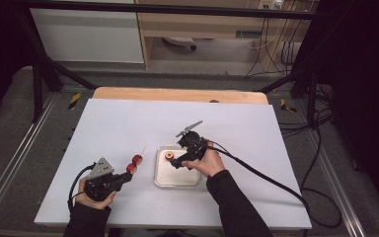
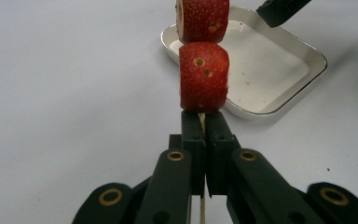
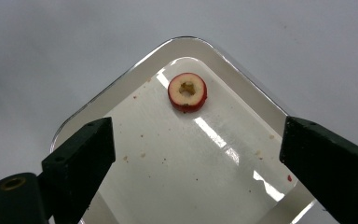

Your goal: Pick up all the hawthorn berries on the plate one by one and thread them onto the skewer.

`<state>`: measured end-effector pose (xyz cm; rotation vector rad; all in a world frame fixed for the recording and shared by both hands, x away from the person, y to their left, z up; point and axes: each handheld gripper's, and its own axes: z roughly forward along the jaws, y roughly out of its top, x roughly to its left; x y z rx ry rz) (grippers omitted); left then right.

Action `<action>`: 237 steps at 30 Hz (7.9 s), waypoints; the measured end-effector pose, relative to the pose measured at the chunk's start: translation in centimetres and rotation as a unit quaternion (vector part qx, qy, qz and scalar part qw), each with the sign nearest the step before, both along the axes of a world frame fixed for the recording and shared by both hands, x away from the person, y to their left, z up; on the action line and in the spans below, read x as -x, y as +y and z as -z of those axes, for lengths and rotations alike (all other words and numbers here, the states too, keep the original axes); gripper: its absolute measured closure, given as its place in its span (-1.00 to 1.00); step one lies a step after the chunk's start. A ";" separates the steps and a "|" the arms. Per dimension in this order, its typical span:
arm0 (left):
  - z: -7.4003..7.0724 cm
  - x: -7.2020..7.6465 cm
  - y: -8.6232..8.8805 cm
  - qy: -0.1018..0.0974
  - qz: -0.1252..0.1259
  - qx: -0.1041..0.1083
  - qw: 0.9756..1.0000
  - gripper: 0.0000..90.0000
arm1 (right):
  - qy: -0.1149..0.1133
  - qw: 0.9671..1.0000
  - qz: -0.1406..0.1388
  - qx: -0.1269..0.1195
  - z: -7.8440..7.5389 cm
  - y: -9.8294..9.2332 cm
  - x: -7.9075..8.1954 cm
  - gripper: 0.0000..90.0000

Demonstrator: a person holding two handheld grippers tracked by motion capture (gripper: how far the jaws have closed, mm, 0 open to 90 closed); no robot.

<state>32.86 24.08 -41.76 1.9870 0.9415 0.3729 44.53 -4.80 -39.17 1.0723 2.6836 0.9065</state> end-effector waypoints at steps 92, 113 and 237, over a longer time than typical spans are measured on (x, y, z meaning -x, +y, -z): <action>-0.4 1.9 -3.8 0.004 -0.003 0.020 1.000 0.95 | -0.025 0.912 0.146 -0.383 1.2 -2.4 3.7 0.36; -1.0 1.8 -6.6 0.029 -0.015 0.061 0.998 0.95 | -0.106 0.828 0.190 -0.517 2.1 -1.0 5.9 0.37; -2.6 -1.0 -6.0 0.022 0.004 0.001 1.000 0.95 | -0.106 0.988 0.038 -0.102 6.1 -17.4 7.7 -0.99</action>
